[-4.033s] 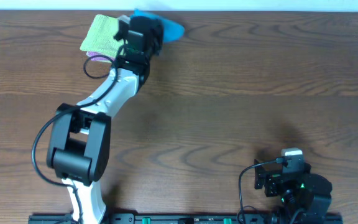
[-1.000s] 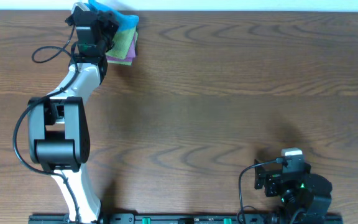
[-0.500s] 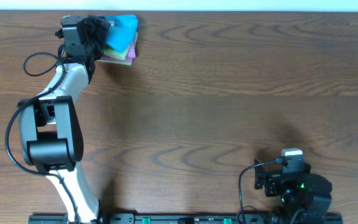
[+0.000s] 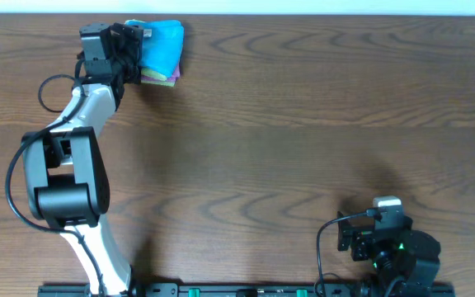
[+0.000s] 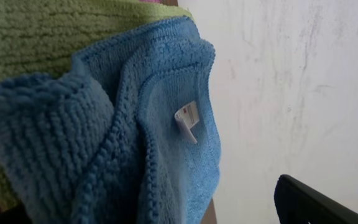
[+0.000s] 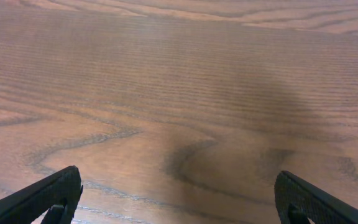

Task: Fold the cloth

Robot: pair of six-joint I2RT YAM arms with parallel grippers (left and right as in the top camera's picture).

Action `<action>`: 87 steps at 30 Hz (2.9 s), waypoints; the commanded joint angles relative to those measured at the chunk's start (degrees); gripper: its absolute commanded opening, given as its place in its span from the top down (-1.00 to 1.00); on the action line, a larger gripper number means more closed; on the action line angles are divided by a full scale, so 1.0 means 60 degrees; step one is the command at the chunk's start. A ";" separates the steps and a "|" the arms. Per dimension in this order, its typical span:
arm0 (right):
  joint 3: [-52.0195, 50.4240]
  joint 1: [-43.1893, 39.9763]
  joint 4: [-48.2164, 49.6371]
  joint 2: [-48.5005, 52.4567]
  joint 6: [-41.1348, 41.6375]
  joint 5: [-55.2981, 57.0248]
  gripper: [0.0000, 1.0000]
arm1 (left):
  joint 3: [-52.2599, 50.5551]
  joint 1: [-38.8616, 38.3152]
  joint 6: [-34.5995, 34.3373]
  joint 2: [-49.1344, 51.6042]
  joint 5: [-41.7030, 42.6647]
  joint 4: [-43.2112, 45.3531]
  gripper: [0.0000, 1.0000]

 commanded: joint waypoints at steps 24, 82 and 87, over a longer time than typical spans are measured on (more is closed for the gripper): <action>-0.0044 -0.0073 -0.0025 -0.0076 0.0069 -0.0018 -0.98 | 0.0113 -0.0484 0.2896 -0.2765 -0.1151 0.0747 -0.90; -0.0044 -0.0073 -0.0025 -0.0076 0.0069 -0.0018 -0.99 | -0.4116 -0.1078 1.1675 -1.3996 -0.4495 -0.9213 -0.91; -0.0044 -0.0073 -0.0022 -0.0076 0.0069 -0.0018 -0.99 | -0.5832 -0.1078 1.1679 -1.5136 -0.4470 -0.9012 -0.90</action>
